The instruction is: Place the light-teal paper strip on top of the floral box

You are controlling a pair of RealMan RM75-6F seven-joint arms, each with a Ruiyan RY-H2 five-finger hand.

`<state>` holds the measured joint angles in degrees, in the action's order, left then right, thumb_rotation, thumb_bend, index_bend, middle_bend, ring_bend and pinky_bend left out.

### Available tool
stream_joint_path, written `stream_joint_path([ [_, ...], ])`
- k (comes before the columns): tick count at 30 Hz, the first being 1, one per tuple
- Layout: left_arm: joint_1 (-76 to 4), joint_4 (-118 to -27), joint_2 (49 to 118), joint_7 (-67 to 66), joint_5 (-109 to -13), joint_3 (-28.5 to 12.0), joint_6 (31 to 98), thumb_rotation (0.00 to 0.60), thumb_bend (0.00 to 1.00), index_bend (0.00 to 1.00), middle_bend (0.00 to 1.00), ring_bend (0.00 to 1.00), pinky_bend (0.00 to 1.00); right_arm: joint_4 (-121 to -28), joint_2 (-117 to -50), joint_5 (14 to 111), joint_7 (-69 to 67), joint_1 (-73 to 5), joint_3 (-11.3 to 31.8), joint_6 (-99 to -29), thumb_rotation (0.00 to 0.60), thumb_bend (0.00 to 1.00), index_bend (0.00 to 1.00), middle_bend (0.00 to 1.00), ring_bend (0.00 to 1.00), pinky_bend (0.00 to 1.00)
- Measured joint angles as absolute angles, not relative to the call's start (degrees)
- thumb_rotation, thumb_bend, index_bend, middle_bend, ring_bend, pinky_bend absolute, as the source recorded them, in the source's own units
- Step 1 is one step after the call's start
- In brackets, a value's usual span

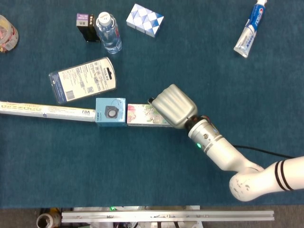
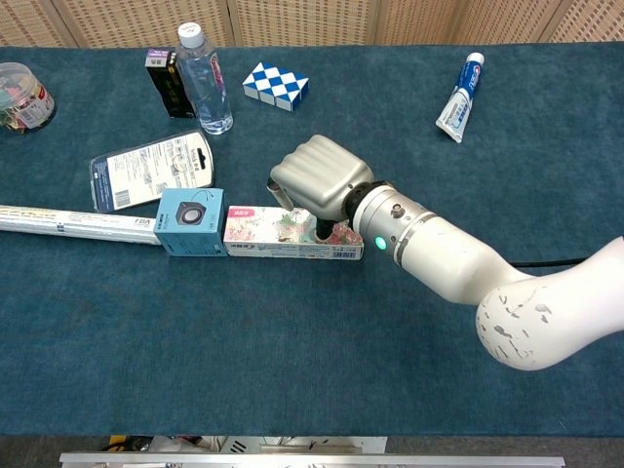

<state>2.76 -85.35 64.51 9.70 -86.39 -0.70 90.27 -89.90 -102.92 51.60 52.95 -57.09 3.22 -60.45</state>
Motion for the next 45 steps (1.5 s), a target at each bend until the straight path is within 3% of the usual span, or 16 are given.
stream_joint_path([
  [12,2.9,-84.6,64.8,10.5,-86.5,-0.6,90.3,0.6,0.28,0.17,0.23,0.21,0.07,-91.3,-102.0,53.3,51.1,-56.0,4.4,-60.9,0.6,0.12,0.5,1.0,1.0,1.0],
  [20,1.9,-83.6,64.4,11.3,-88.9,-0.3,90.0,0.6,0.28,0.17,0.23,0.22,0.07,-95.8,-96.0,55.4,46.4,-53.3,6.5,-63.9,0.6,0.18,0.47,0.97,1.0,1.0],
  [23,0.9,-83.4,63.8,13.4,-90.8,0.2,89.4,0.6,0.28,0.18,0.27,0.3,0.2,-98.6,-92.7,55.1,43.6,-51.1,7.0,-65.4,0.6,0.21,0.45,0.91,0.99,1.0],
  [24,0.6,-83.3,63.5,14.2,-91.7,0.4,89.3,0.6,0.28,0.19,0.31,0.34,0.28,-99.6,-91.6,55.0,42.6,-50.3,7.2,-65.9,0.6,0.21,0.45,0.88,0.98,1.0],
  [27,-1.0,-82.7,62.9,16.3,-94.8,1.2,88.6,0.6,0.28,0.19,0.37,0.4,0.44,-102.6,-87.6,54.9,40.2,-47.7,7.4,-68.0,0.6,0.22,0.45,0.79,0.86,1.0],
  [31,-3.8,-82.1,61.6,17.7,-99.1,2.5,86.7,0.6,0.28,0.15,0.48,0.58,0.67,-106.8,-82.2,54.4,37.8,-44.6,7.9,-70.5,0.6,0.23,0.45,0.74,0.76,0.92],
  [38,-11.7,-83.4,58.2,20.0,-107.6,5.1,80.7,0.6,0.35,0.14,0.77,0.84,0.79,-110.9,-74.9,53.9,33.8,-40.5,9.4,-73.3,0.6,0.23,0.45,0.74,0.72,0.88],
  [45,-18.9,-87.1,56.9,18.7,-111.9,5.7,74.6,0.6,0.55,0.14,0.91,0.97,0.89,-110.6,-72.0,53.8,29.5,-37.6,10.5,-74.2,0.6,0.23,0.45,0.74,0.72,0.88],
])
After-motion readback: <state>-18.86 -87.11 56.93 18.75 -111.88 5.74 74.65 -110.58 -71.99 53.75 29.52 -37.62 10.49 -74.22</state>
